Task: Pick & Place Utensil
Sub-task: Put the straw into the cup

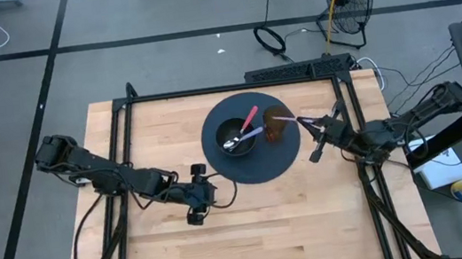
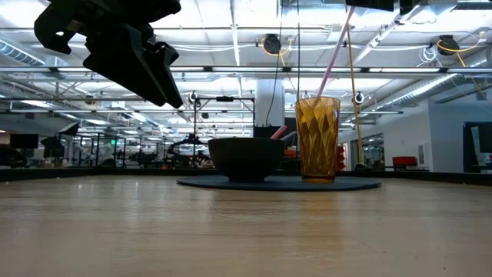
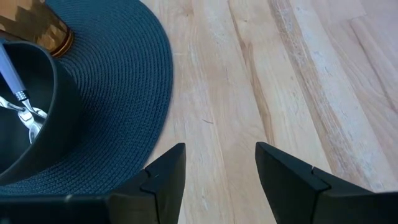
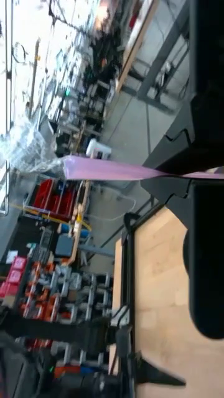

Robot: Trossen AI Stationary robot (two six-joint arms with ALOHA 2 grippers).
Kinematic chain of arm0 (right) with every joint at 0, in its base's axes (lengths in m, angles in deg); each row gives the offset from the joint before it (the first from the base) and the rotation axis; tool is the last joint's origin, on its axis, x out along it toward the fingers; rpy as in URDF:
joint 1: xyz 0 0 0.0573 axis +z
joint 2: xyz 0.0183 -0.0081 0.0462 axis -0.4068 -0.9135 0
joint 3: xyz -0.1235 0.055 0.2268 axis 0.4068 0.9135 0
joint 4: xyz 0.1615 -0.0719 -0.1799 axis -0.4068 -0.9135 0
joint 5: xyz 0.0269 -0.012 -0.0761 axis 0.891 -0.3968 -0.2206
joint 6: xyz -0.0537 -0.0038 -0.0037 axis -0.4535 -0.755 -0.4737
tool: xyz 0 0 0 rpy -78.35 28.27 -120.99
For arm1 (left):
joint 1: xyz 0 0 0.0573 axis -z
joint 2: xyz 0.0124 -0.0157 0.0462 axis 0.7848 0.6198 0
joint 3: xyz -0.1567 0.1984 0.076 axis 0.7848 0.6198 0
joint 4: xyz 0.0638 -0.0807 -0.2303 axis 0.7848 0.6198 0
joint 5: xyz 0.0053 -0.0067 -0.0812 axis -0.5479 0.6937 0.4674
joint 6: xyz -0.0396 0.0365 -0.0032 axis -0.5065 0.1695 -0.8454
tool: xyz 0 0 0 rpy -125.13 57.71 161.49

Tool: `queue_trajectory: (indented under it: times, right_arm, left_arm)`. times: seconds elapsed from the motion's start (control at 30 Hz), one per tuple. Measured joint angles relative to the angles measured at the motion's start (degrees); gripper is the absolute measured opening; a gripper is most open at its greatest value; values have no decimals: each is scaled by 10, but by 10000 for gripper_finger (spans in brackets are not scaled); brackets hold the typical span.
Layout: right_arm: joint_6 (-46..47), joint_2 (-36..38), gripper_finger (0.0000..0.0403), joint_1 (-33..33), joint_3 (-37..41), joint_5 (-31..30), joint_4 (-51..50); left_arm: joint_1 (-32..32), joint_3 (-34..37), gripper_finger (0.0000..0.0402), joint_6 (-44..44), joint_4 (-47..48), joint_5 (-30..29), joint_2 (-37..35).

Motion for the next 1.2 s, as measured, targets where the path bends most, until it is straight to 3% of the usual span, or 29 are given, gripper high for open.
queue_trajectory:
  times: [0.17,0.77,1.2]
  right_arm:
    - [42,0,0,-22,0,3,-39]
    - [179,-6,0,-203,0,240,-133]
    - [231,-55,0,-314,0,381,-155]
  left_arm:
    - [0,0,200,0,0,0,0]
    - [0,0,200,5,-3,0,0]
    - [0,0,200,6,-7,0,0]
